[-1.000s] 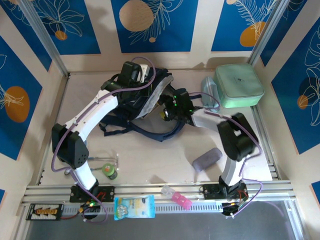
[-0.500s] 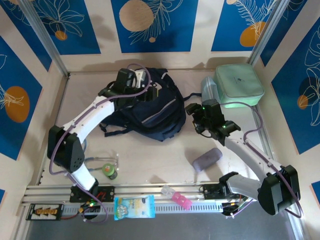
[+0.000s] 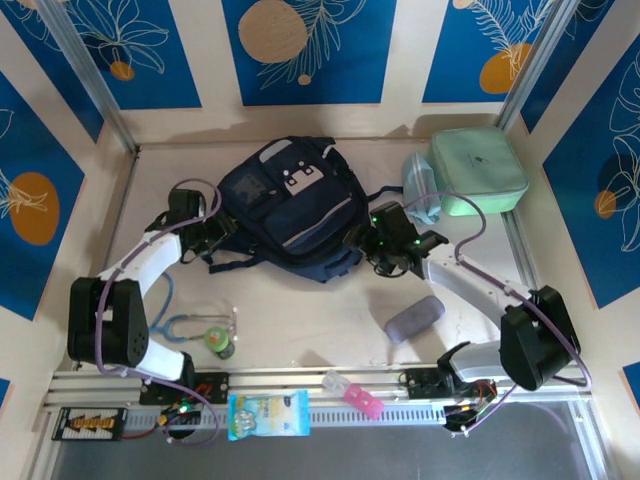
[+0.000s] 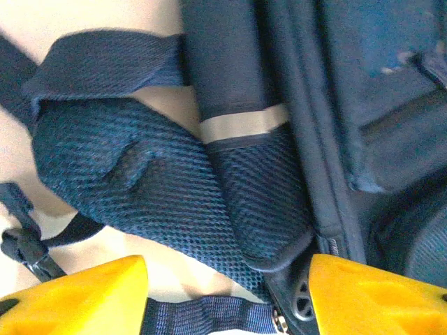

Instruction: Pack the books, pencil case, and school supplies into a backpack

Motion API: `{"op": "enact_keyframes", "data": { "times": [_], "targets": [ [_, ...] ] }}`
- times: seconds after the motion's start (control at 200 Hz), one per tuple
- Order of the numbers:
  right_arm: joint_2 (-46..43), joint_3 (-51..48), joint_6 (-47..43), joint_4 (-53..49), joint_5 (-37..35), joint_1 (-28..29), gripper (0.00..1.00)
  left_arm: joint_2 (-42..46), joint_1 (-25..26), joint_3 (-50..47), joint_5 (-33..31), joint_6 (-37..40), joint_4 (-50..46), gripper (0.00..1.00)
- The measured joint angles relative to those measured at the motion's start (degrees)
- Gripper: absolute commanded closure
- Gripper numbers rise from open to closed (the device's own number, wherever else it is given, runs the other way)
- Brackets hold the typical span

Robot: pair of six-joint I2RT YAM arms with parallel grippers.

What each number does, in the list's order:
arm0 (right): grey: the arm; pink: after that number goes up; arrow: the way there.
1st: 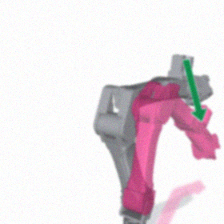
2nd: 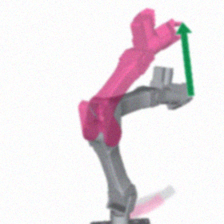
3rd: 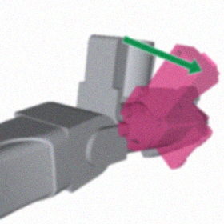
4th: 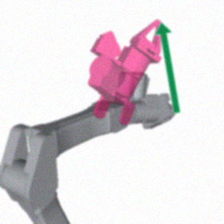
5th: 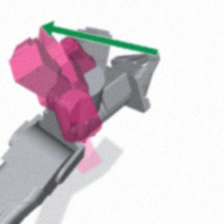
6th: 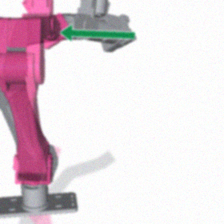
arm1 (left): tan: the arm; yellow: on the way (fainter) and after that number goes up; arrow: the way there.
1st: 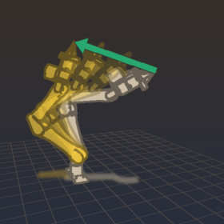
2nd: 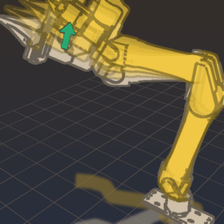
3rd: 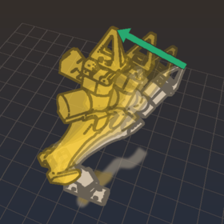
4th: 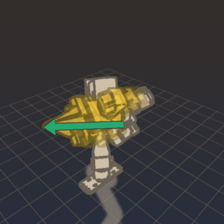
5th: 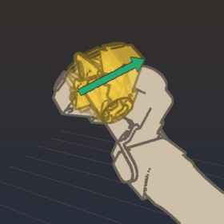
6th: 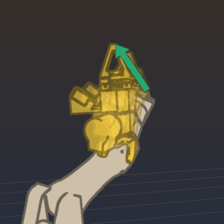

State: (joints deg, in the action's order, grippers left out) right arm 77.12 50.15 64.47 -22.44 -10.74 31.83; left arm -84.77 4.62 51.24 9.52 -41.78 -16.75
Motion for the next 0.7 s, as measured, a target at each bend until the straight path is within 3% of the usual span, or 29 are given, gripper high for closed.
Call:
{"op": "enact_keyframes", "data": {
  "times": [0.305,0.455,0.59,0.7],
  "targets": [
    [4.70,0.50,-2.71,2.01,2.62,2.93,0.27,-11.30,-0.61,5.03,2.58,-2.47,5.60,0.53],
    [6.51,0.52,-4.46,4.22,3.80,3.30,0.40,-15.96,-0.76,8.66,4.50,-2.62,7.30,0.62],
    [9.22,1.14,-5.38,5.27,4.00,2.89,0.51,-18.45,-0.83,9.86,5.95,-2.58,7.80,0.78],
    [11.28,2.73,-6.32,5.22,3.82,2.27,0.56,-18.69,-1.01,10.10,6.60,-1.97,7.80,0.97]
  ]
}}
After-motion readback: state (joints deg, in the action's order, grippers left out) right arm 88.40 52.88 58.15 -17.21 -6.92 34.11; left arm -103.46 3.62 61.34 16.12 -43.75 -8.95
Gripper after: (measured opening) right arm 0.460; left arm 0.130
